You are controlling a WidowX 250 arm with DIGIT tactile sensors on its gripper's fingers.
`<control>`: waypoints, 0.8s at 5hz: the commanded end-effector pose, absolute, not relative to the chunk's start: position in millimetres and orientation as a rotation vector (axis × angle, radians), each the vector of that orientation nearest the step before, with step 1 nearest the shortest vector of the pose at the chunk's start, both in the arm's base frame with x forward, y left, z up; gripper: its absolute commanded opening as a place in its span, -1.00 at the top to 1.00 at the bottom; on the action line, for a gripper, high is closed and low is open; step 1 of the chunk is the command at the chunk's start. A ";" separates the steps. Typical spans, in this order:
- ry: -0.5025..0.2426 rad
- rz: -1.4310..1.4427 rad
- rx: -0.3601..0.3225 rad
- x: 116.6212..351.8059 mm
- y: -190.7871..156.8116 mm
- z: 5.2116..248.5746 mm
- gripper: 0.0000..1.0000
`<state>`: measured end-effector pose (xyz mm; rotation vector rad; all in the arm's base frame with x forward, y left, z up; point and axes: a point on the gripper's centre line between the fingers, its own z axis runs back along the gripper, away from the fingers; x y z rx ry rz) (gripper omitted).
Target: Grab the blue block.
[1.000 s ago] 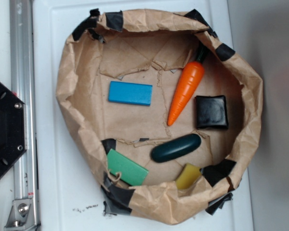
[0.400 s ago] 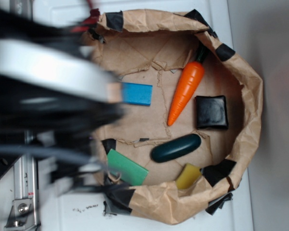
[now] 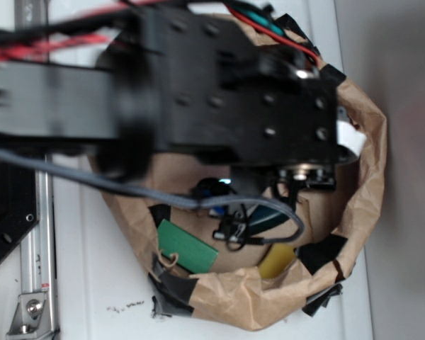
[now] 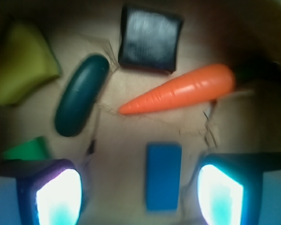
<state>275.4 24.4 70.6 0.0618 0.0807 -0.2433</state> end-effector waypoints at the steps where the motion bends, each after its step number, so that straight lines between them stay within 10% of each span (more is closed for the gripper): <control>1: 0.102 -0.302 0.039 248.9 56.5 42.5 -1.00; 3: 0.160 -0.220 -0.014 247.1 73.6 11.7 -1.00; 4: 0.216 -0.179 0.018 254.0 66.6 -18.4 1.00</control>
